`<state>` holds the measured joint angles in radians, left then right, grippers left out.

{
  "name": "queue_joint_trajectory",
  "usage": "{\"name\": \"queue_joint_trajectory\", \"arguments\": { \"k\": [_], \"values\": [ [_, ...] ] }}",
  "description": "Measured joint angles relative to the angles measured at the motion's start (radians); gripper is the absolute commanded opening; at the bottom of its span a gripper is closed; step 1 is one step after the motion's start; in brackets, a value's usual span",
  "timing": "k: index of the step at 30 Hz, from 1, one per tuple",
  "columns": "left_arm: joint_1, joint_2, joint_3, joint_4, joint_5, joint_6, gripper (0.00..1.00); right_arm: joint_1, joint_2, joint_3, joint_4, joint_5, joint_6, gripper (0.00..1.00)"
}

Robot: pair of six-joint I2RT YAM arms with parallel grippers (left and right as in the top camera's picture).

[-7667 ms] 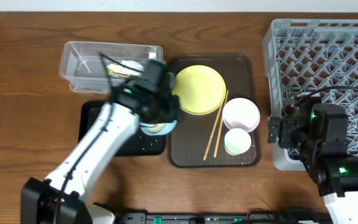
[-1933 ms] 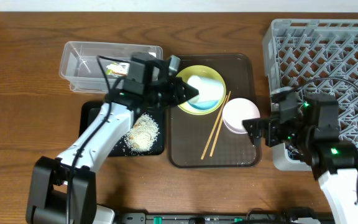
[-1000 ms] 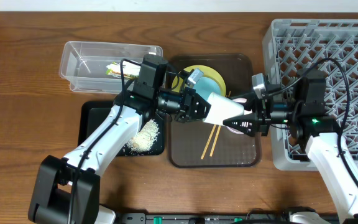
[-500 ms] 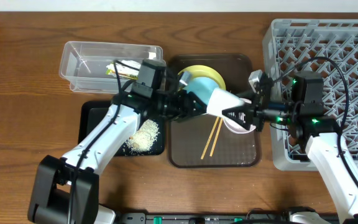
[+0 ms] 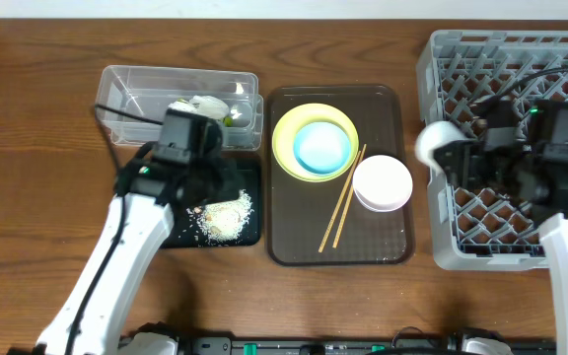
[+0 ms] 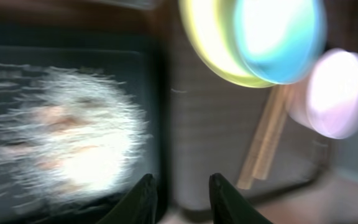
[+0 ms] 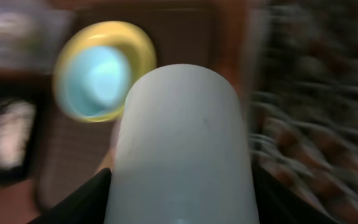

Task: Sort waste into correct bins and load items into the dishwasher rack

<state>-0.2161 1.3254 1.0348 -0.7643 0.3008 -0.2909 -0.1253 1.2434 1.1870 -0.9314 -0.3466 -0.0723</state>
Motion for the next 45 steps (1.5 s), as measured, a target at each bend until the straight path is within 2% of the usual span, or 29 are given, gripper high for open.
{"name": "queue_joint_trajectory", "arguments": {
  "k": [3, 7, 14, 20, 26, 28, 30, 35, 40, 45],
  "values": [
    [0.016, -0.050, 0.000, -0.021, -0.110, 0.008, 0.40, -0.040, -0.003, 0.034, -0.060, 0.140, 0.029, 0.04],
    [0.020, -0.087, 0.000, -0.021, -0.179, 0.012, 0.43, -0.131, -0.002, 0.041, -0.088, 0.305, 0.070, 0.04],
    [0.020, -0.089, 0.000, -0.031, -0.212, 0.014, 0.46, -0.288, 0.069, 0.043, -0.143, 0.395, 0.100, 0.04],
    [0.020, -0.089, 0.000, -0.033, -0.222, 0.015, 0.46, -0.344, 0.212, 0.044, -0.151, 0.416, 0.111, 0.17],
    [0.020, -0.089, 0.000, -0.039, -0.226, 0.016, 0.47, -0.348, 0.316, 0.044, -0.121, 0.414, 0.114, 0.48],
    [0.020, -0.089, 0.000, -0.040, -0.226, 0.015, 0.47, -0.348, 0.345, 0.044, -0.121, 0.405, 0.114, 0.65],
    [0.020, -0.089, 0.000, -0.040, -0.226, 0.015, 0.47, -0.348, 0.365, 0.044, -0.120, 0.389, 0.119, 0.72],
    [0.020, -0.089, 0.000, -0.040, -0.226, 0.016, 0.47, -0.348, 0.377, 0.044, -0.115, 0.357, 0.121, 0.80],
    [0.020, -0.089, 0.000, -0.040, -0.226, 0.016, 0.47, -0.348, 0.375, 0.047, -0.116, 0.320, 0.121, 0.78],
    [0.020, -0.089, 0.000, -0.040, -0.226, 0.016, 0.48, -0.341, 0.326, 0.076, -0.092, 0.195, 0.117, 0.74]
  ]
}}
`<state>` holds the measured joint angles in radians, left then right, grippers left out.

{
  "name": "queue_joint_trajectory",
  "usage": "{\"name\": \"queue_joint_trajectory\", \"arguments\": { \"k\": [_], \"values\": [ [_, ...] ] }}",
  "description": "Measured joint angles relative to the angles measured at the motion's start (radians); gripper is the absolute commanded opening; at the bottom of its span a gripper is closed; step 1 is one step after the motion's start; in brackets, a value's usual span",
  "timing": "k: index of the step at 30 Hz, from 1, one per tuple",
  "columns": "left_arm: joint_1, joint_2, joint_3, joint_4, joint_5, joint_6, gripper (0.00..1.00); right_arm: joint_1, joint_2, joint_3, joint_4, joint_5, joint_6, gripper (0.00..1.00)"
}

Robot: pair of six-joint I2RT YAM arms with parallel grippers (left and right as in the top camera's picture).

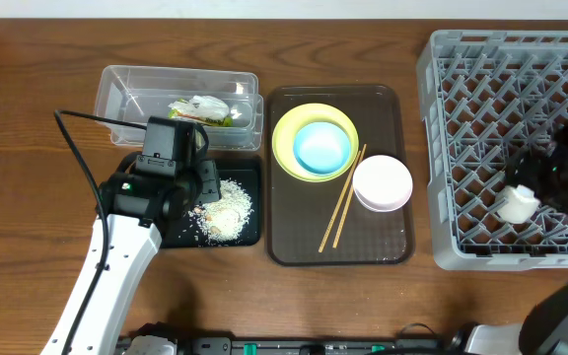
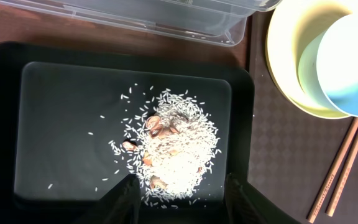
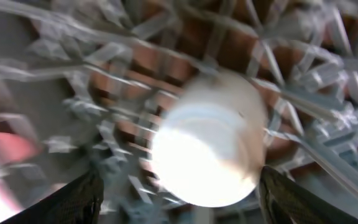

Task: Sort waste into correct bins and load items into the dishwasher rack

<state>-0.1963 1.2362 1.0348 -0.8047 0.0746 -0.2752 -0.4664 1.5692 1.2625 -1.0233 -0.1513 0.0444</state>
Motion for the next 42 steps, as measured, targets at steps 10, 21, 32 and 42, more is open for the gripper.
{"name": "queue_joint_trajectory", "arguments": {
  "k": [10, 21, 32, 42],
  "values": [
    [0.000, 0.000, 0.000, 0.000, 0.000, 0.000, 0.48, 0.264, -0.158, 0.039, 0.108, -0.238, -0.137, 0.73],
    [0.000, 0.000, 0.000, 0.000, 0.000, 0.000, 0.48, 0.553, 0.011, 0.022, 0.108, -0.113, -0.158, 0.54],
    [0.000, 0.000, 0.000, -0.015, 0.000, 0.000, 0.48, 0.582, 0.243, 0.010, 0.102, 0.019, -0.041, 0.28],
    [0.000, 0.000, 0.000, -0.016, 0.000, 0.000, 0.48, 0.582, 0.327, 0.009, 0.101, 0.031, -0.002, 0.01]
  ]
}}
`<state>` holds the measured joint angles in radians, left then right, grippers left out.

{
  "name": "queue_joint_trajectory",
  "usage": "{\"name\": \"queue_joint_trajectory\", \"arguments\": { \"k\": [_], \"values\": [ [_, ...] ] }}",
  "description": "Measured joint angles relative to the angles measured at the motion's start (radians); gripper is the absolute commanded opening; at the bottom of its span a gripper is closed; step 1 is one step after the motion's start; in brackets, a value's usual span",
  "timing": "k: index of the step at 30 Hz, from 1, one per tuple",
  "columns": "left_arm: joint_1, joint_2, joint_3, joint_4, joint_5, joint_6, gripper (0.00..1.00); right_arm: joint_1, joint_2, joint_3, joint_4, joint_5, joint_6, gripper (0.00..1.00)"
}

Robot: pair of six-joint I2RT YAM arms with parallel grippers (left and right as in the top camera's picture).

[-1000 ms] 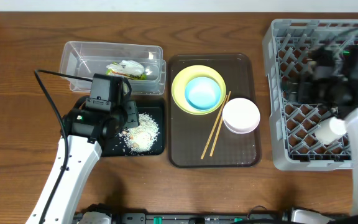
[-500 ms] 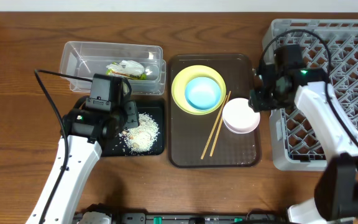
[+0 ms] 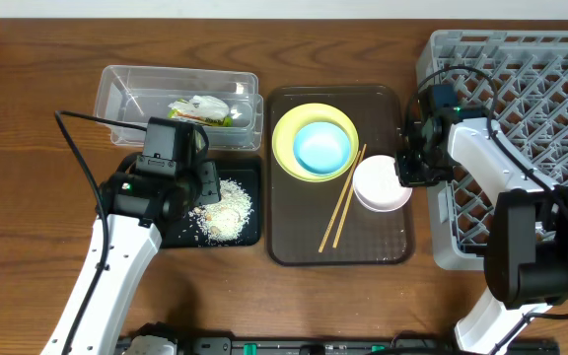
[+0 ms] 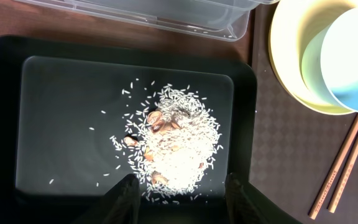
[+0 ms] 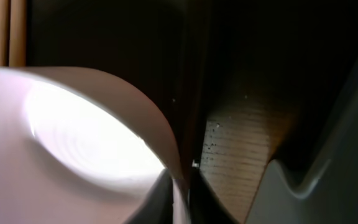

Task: Sort waste into correct bins and load items into the dishwasher rack
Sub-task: 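Grasp the pink bowl on the brown tray with the right gripper, then carry the pink bowl into the dish rack and release it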

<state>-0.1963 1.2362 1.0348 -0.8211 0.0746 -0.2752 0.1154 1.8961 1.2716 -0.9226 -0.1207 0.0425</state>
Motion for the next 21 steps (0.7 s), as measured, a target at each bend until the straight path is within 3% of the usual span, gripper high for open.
{"name": "queue_joint_trajectory", "arguments": {
  "k": [8, 13, 21],
  "values": [
    [0.000, 0.000, 0.000, -0.002, 0.000, 0.000, 0.48, 0.000, -0.013, 0.001, -0.013, -0.002, 0.003, 0.01],
    [0.000, 0.000, 0.000, -0.002, 0.000, 0.000, 0.48, -0.009, -0.116, 0.026, 0.016, 0.028, 0.003, 0.01],
    [0.000, 0.000, 0.000, -0.001, 0.000, 0.000, 0.49, -0.023, -0.367, 0.095, 0.275, 0.297, 0.003, 0.01]
  ]
}}
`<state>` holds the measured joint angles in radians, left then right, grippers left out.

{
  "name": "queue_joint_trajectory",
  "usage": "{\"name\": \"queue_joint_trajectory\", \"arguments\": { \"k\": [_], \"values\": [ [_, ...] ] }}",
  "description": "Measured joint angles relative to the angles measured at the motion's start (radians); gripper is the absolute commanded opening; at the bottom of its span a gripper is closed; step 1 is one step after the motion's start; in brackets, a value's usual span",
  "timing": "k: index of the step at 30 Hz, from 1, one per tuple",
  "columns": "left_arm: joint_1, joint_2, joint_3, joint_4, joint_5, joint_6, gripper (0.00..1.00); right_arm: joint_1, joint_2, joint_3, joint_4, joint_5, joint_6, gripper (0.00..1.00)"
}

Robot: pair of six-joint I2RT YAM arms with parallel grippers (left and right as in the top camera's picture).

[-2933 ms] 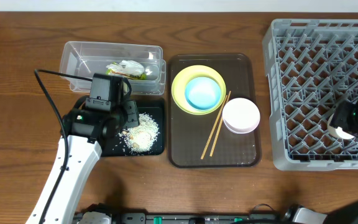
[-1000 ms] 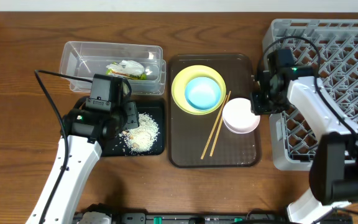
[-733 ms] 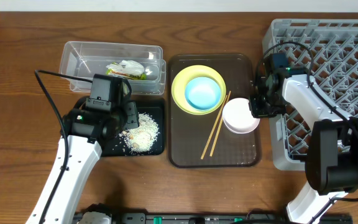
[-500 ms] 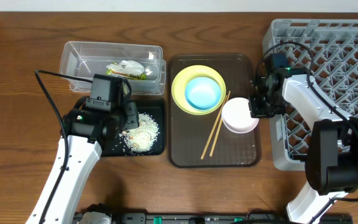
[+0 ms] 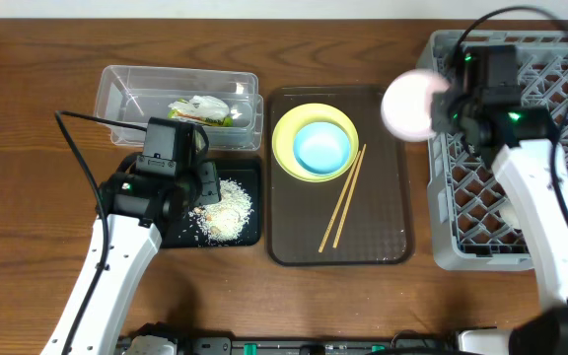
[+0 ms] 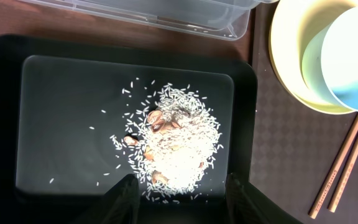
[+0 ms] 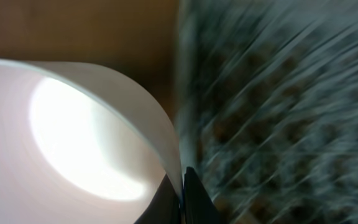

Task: Sort waste into correct bins and load items into the dishwasher rack
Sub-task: 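Carry the pink bowl into the dish rack and release it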

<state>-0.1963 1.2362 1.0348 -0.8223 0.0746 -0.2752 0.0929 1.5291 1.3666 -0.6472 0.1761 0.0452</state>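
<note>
My right gripper (image 5: pixel 449 106) is shut on the rim of a pale pink bowl (image 5: pixel 411 104), held in the air beside the left edge of the grey dishwasher rack (image 5: pixel 560 59). In the right wrist view the fingertips (image 7: pixel 182 186) pinch the bowl (image 7: pixel 73 143), with the rack blurred behind. A white cup (image 5: pixel 512 209) lies in the rack. My left gripper (image 6: pixel 182 199) hangs open over the black tray (image 6: pixel 5 124) of spilled rice (image 6: pixel 173 146). A blue bowl (image 5: pixel 321 146) sits in a yellow bowl (image 5: pixel 286 148) on the brown tray (image 5: pixel 383 237), beside the chopsticks (image 5: pixel 343 197).
A clear plastic bin (image 5: pixel 126 89) holding wrappers (image 5: pixel 200 106) stands behind the black tray (image 5: pixel 180 235). The rack fills the right side up to the table's edge. Bare wood runs along the front.
The pink bowl was on the brown tray with my right gripper at its rim; now it is lifted and farther back, next to the rack. The left arm has not moved.
My right gripper first held a white cup beside the rack, and the left was over the black tray. Then the cup lay in the rack. Then the right gripper was at the pink bowl's rim on the brown tray, and now holds it aloft.
</note>
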Motion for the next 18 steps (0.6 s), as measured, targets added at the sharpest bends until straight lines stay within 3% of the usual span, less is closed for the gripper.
{"name": "queue_joint_trajectory", "arguments": {
  "k": [8, 18],
  "values": [
    [0.000, 0.000, 0.000, 0.000, 0.000, 0.000, 0.49, 0.000, 0.032, 0.006, 0.327, 0.401, -0.017, 0.01],
    [0.000, 0.000, 0.000, -0.001, 0.000, 0.000, 0.48, -0.024, 0.221, 0.006, 0.753, 0.642, -0.277, 0.01]
  ]
}}
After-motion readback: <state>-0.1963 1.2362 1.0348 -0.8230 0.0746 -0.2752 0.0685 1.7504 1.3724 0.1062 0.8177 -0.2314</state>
